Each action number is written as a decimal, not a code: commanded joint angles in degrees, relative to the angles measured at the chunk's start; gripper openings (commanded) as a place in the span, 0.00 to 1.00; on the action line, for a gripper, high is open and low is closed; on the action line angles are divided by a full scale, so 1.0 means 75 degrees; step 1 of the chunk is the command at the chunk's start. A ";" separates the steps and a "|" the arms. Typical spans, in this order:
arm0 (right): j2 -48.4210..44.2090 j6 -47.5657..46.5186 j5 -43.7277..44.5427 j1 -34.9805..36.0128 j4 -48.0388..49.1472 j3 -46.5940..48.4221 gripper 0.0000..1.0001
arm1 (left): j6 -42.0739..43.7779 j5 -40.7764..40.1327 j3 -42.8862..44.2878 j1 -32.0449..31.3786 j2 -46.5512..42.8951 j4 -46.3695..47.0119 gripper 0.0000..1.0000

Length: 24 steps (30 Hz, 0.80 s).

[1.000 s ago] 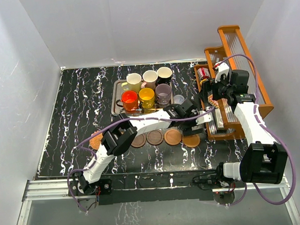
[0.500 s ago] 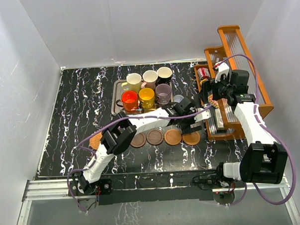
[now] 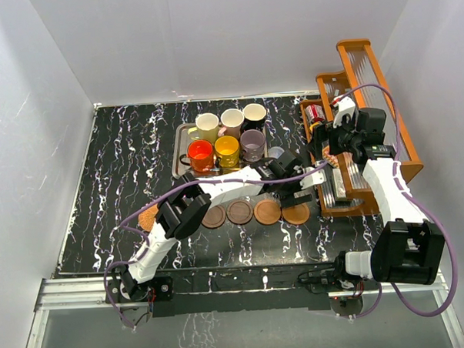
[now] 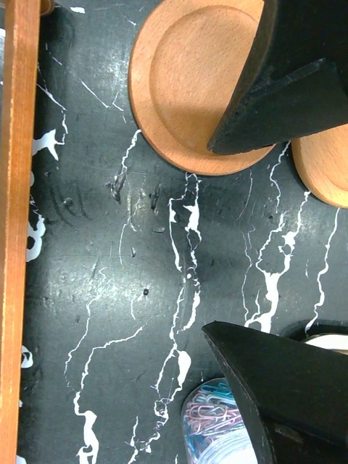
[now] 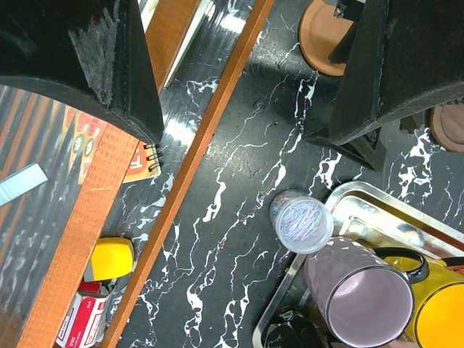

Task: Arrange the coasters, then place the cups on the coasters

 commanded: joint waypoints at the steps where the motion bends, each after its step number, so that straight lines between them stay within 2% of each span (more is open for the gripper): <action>1: -0.0161 0.0075 -0.0090 -0.0040 0.0404 0.0041 0.98 | -0.0013 0.0142 0.0336 0.0045 -0.0048 -0.0507 0.99; 14: -0.0150 0.0101 -0.0140 -0.0056 0.0388 0.0059 0.98 | -0.0157 0.0503 0.0620 -0.0014 -0.0269 -0.0936 0.99; 24: -0.0161 0.0103 -0.0162 -0.0076 0.0371 0.0057 0.98 | 0.0109 0.0221 0.0234 -0.0027 -0.0217 -0.0707 0.99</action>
